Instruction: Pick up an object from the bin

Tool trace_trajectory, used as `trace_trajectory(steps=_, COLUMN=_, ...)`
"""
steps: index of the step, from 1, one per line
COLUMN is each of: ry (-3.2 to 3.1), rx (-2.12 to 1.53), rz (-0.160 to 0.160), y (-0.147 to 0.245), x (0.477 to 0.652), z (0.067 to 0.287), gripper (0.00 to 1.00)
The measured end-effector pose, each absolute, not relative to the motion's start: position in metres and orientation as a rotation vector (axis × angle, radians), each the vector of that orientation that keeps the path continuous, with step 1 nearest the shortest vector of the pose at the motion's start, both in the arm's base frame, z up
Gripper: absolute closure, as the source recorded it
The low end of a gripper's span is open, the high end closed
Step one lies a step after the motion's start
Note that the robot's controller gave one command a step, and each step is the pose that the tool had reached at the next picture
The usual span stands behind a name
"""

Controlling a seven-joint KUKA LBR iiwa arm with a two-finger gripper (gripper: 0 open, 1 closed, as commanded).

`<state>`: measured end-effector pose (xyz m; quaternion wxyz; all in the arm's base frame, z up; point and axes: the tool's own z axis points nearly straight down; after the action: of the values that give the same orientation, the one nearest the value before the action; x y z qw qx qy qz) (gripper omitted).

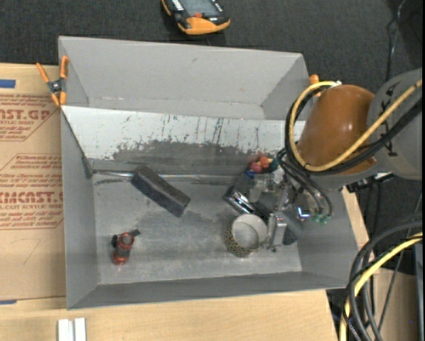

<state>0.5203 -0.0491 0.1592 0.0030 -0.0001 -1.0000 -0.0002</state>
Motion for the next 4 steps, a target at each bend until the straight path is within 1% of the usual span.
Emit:
trace_trajectory(steps=1, ry=-3.143, rx=0.001, rz=0.0, y=-0.049, x=0.522, z=0.162, gripper=0.0)
trace_trajectory(steps=2, ry=-3.162, rx=-0.222, rz=-0.011, y=-0.099, x=0.537, z=0.094, gripper=0.0)
trace_trajectory(steps=3, ry=-3.148, rx=-0.271, rz=-0.009, y=-0.096, x=0.53, z=0.103, gripper=0.0)
trace_trajectory(steps=4, ry=-3.123, rx=-0.514, rz=-0.009, y=-0.11, x=0.524, z=0.103, gripper=0.0)
